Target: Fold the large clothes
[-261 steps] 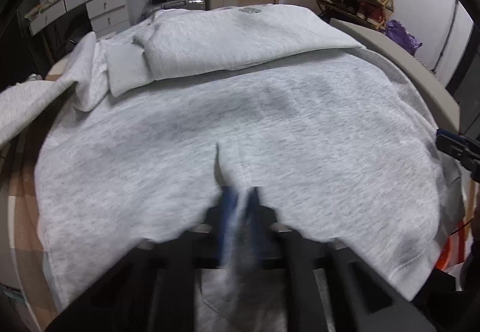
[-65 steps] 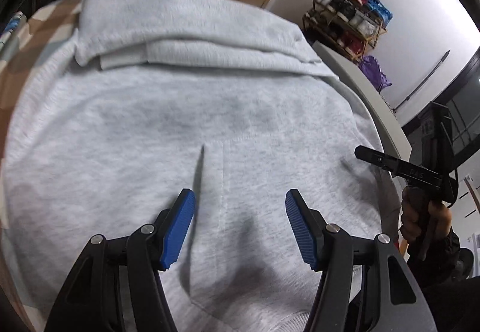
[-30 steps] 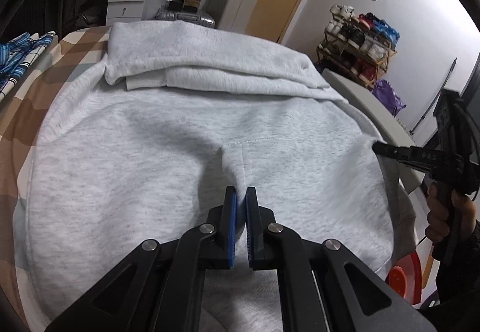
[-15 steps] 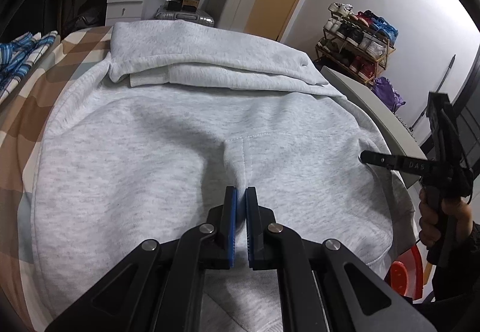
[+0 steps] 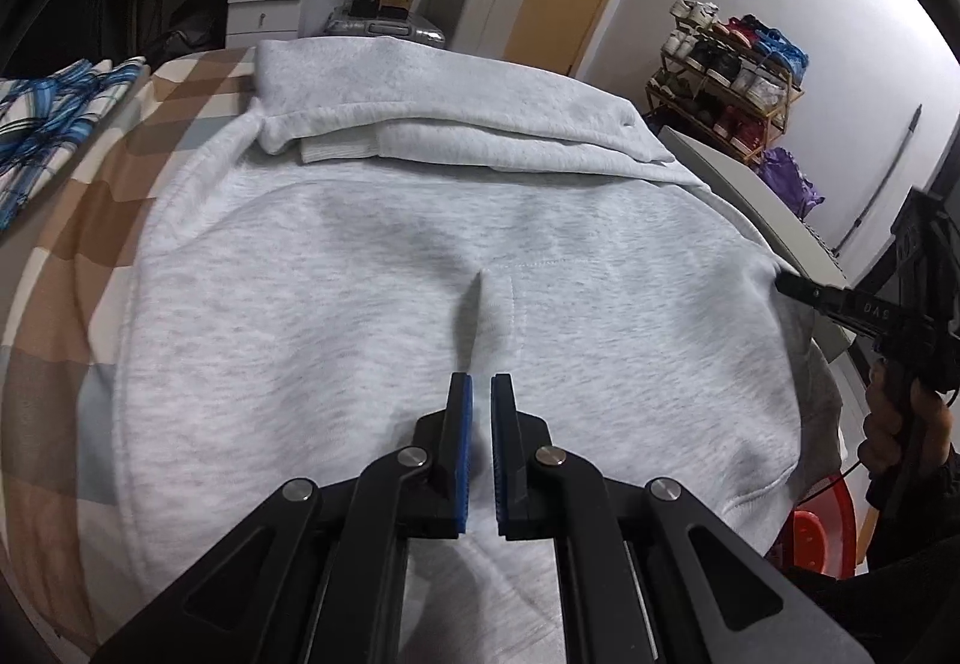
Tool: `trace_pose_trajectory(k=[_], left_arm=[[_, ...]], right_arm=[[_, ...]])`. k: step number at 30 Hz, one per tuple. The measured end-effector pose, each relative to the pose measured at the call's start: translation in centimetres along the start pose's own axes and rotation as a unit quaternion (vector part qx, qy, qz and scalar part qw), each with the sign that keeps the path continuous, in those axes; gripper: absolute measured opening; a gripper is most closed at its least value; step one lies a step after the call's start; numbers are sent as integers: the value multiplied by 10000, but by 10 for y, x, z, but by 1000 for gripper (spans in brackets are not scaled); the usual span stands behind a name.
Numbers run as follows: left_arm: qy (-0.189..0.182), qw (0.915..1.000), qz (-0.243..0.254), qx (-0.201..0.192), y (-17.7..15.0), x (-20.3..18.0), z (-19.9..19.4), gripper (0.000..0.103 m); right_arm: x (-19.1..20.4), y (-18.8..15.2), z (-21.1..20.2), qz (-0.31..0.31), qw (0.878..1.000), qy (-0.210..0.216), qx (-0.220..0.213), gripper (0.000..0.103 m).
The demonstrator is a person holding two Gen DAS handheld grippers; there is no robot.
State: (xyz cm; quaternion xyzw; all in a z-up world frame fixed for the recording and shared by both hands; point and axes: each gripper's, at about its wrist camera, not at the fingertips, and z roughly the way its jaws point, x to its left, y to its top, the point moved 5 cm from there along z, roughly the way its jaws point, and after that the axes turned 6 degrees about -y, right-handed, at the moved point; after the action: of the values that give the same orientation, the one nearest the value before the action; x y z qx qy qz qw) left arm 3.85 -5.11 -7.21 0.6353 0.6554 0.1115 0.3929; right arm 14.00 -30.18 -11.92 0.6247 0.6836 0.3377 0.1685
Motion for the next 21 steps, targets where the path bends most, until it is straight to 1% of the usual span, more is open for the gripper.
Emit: trace_pose_trajectory(k=[1, 2, 4, 6, 7, 8, 9, 10, 11, 12, 14, 16, 18, 21], left_arm=[[20, 10000, -42, -5, -1, 4, -2, 1], [47, 9999, -99, -20, -2, 8, -6, 1], [135, 9997, -189, -104, -3, 14, -16, 1], [317, 9989, -236, -266, -3, 21, -31, 2], [378, 9985, -260, -299, -3, 23, -35, 2], [444, 9980, -292, -341, -3, 26, -41, 5], [500, 9974, -332, -393, -4, 30, -47, 16], [567, 9966, -376, -457, -5, 34, -52, 36], [623, 9959, -402, -514, -5, 36, -54, 45], [654, 9953, -423, -568, -5, 40, -56, 52], [672, 9947, -532, -566, -6, 46, -56, 52], [683, 9945, -719, -347, -8, 54, -47, 52], [691, 9940, -806, -267, -10, 60, -42, 52], [809, 9928, -866, -149, -14, 66, -34, 52]], right_arm=[[-9, -6, 9, 5, 9992, -285, 296, 2], [-9, -11, 11, 37, 9989, -241, 412, 3], [-9, -14, 2, 78, 9994, -217, 260, 9], [-11, -17, -12, 174, 9998, -22, 65, 33], [-14, -19, -20, 204, 9998, 20, -35, 56], [-19, -20, -27, 239, 9996, -44, -133, 62], [-25, -21, -33, 270, 9994, -126, -170, 63], [-32, -24, -39, 331, 9990, -223, -180, 63], [-39, -26, -44, 410, 9985, -307, -199, 63], [-48, -29, -49, 530, 9975, -411, -230, 63], [-61, -33, -55, 726, 9957, -533, -234, 63], [-71, -39, -61, 912, 9937, -605, -246, 63], [-76, -42, -64, 989, 9929, -610, -273, 63], [-79, -45, -57, 1003, 9916, -795, -167, 63]])
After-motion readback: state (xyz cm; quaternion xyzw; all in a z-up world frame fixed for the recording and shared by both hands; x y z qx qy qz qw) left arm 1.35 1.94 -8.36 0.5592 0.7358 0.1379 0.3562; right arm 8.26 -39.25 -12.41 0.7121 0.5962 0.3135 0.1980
